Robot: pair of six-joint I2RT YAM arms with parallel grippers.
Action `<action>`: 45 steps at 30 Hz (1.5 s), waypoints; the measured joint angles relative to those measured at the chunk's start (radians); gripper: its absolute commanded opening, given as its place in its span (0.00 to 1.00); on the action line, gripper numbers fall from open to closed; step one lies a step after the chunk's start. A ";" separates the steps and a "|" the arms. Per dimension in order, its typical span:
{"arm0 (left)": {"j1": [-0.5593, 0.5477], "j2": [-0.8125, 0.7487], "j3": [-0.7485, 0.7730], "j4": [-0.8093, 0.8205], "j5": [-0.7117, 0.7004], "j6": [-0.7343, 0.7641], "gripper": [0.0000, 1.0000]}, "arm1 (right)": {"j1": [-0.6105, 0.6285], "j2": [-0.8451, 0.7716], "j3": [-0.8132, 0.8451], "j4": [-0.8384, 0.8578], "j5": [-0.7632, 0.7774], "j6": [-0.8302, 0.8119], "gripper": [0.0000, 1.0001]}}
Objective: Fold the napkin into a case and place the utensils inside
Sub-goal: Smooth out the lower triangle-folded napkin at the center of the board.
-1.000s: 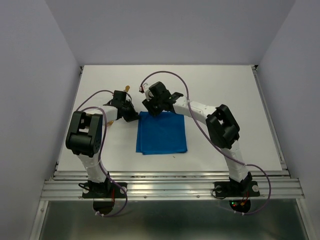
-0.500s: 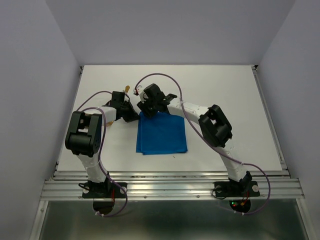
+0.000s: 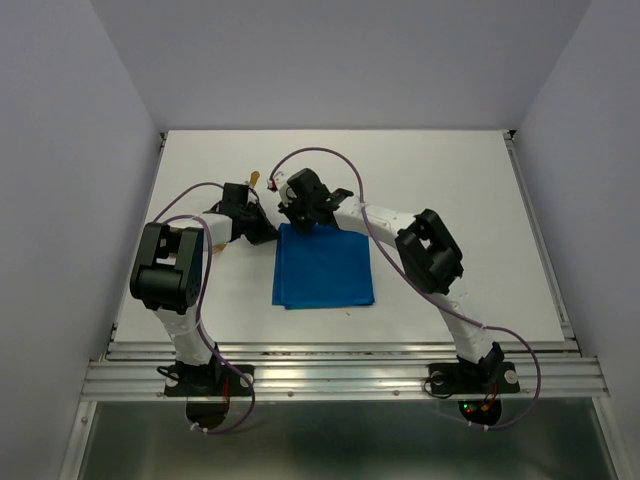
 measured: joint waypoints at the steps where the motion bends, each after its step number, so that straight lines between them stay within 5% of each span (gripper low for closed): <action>1: 0.000 0.000 0.000 0.000 0.000 0.000 0.00 | 0.000 0.000 0.000 0.002 0.001 0.002 0.04; 23: 0.003 0.000 -0.006 0.010 0.007 0.000 0.00 | 0.000 0.000 0.000 0.026 0.043 0.017 0.05; 27: 0.005 0.000 -0.010 0.015 0.013 0.000 0.00 | 0.000 0.000 0.000 0.026 0.053 0.022 0.20; 28: 0.006 0.000 -0.010 0.016 0.014 0.000 0.00 | 0.000 0.000 -0.001 0.028 0.056 0.023 0.32; 31: 0.006 -0.002 -0.010 0.015 0.014 0.000 0.00 | 0.000 0.000 -0.004 0.038 0.068 0.033 0.47; 37: 0.006 -0.021 -0.011 -0.024 0.002 0.011 0.00 | -0.001 -0.026 -0.046 0.063 0.130 0.072 0.58; 42: 0.006 -0.050 -0.011 -0.062 -0.013 0.023 0.00 | -0.014 -0.176 -0.186 0.072 0.203 0.171 0.53; 45: 0.006 -0.066 -0.011 -0.075 -0.017 0.030 0.00 | -0.021 -0.335 -0.309 0.073 0.246 0.263 0.36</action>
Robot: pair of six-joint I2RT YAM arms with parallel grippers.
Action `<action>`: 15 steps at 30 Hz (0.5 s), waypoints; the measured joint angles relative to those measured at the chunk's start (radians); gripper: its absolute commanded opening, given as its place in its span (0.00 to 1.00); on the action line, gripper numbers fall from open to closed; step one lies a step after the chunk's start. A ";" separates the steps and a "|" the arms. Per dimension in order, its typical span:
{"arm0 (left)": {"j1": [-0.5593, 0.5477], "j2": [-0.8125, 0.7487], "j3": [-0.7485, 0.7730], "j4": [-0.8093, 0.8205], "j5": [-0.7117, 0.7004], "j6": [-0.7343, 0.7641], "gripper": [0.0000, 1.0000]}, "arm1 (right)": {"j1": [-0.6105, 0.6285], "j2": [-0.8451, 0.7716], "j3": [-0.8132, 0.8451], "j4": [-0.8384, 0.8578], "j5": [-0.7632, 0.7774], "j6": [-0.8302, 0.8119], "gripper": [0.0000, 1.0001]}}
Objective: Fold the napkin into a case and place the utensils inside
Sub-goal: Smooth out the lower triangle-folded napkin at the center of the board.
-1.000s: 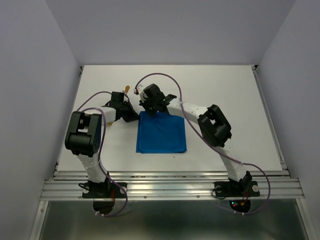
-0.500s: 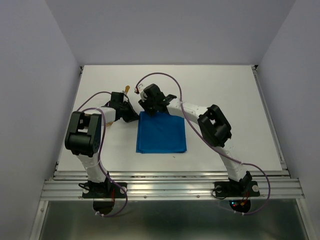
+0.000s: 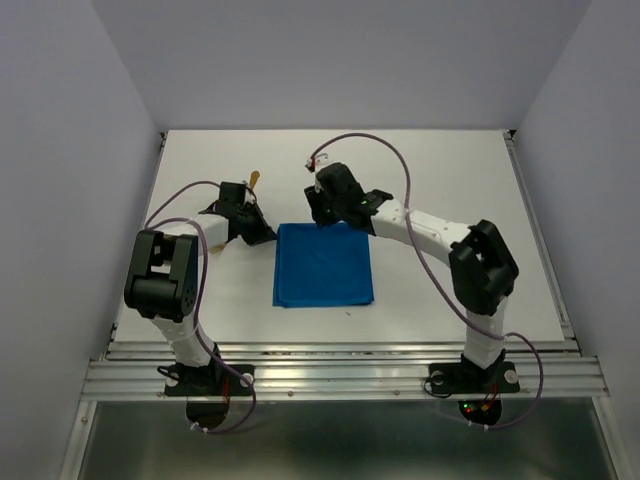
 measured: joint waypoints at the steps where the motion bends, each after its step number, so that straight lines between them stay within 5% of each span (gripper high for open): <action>1: 0.000 -0.002 0.000 0.000 0.000 0.002 0.00 | -0.001 -0.065 -0.055 0.002 0.005 0.041 0.23; 5: 0.000 -0.002 0.000 -0.002 0.005 0.006 0.00 | -0.009 -0.303 -0.286 -0.006 -0.001 0.219 0.05; 15: 0.000 0.016 0.000 0.000 0.015 0.006 0.00 | -0.005 -0.536 -0.735 -0.099 -0.069 0.573 0.01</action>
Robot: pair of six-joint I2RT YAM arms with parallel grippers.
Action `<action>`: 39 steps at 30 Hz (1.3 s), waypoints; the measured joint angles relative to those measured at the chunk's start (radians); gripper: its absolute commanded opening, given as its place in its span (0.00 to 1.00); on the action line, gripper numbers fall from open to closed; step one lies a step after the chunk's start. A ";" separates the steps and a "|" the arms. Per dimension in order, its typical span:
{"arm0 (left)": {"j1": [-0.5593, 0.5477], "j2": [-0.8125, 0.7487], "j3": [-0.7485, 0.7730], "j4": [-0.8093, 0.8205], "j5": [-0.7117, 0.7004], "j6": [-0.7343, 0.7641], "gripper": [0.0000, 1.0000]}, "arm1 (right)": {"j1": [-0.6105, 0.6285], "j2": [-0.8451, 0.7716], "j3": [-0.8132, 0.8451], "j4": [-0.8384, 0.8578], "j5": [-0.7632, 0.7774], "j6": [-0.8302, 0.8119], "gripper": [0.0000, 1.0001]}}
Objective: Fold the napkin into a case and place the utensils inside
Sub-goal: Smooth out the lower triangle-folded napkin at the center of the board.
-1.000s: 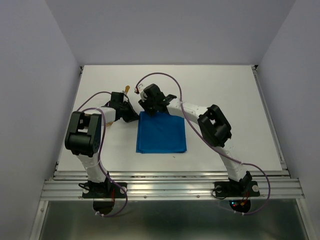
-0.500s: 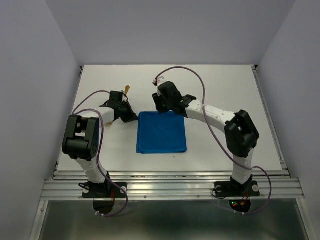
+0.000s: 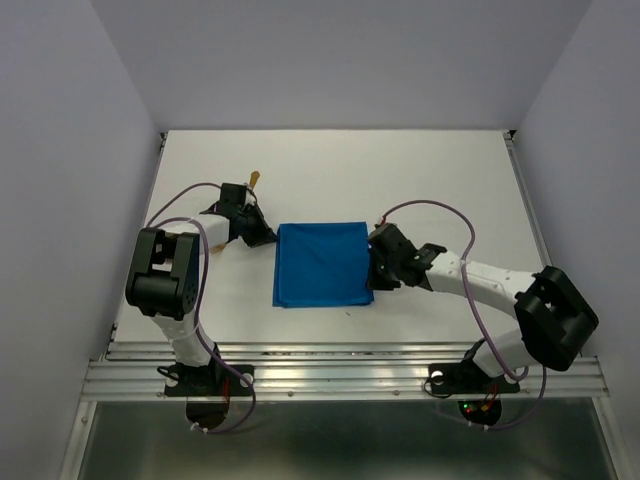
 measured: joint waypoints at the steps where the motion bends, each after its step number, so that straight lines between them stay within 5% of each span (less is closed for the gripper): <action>1: 0.000 0.000 0.000 0.000 0.000 0.000 0.00 | 0.000 -0.007 -0.014 -0.009 -0.003 0.023 0.01; 39: 0.000 0.000 0.000 0.000 0.019 -0.003 0.00 | 0.143 0.080 0.029 -0.083 0.163 0.152 0.01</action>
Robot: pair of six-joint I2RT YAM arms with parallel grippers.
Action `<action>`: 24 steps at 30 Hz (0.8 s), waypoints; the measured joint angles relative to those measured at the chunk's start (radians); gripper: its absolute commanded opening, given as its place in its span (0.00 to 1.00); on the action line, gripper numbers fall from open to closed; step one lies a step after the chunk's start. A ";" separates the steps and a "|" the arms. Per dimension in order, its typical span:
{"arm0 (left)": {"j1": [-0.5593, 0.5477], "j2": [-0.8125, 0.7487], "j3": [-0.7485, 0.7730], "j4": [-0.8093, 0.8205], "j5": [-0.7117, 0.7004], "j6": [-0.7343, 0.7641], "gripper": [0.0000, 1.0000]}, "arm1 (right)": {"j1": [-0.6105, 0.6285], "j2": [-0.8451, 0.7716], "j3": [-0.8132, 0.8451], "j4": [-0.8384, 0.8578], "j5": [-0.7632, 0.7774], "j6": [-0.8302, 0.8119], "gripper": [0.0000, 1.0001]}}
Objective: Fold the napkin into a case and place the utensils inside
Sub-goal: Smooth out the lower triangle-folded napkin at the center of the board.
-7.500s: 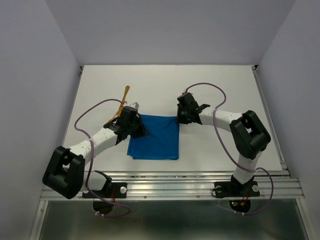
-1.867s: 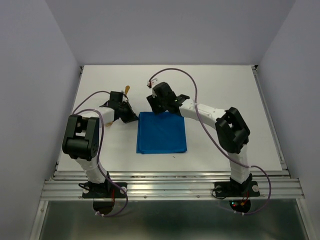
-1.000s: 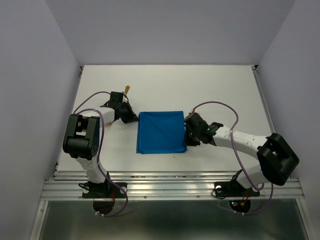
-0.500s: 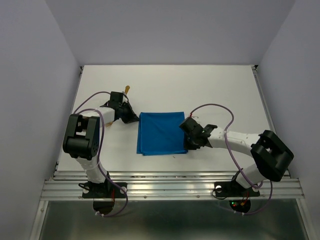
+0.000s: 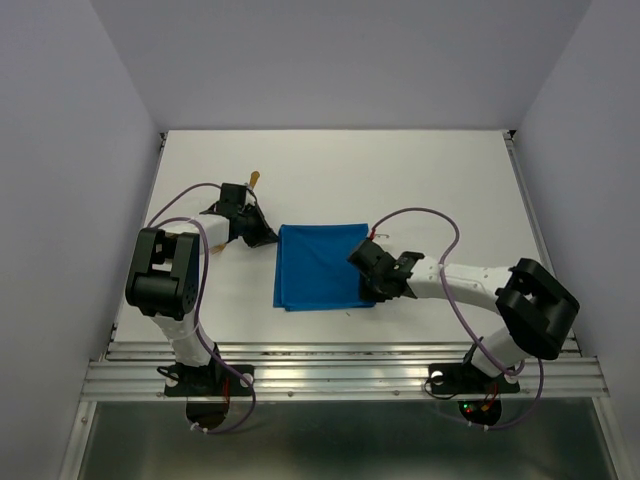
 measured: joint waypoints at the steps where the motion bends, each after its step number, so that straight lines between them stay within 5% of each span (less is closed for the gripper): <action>1: 0.000 0.000 0.000 0.000 0.000 0.000 0.00 | 0.000 0.009 -0.005 0.000 0.003 0.005 0.01; 15: -0.008 -0.014 0.002 -0.011 -0.006 0.001 0.00 | 0.000 -0.008 0.021 -0.029 0.084 0.011 0.02; 24: -0.015 -0.089 0.023 -0.032 -0.031 0.005 0.00 | -0.189 0.007 0.185 0.004 0.101 -0.093 0.02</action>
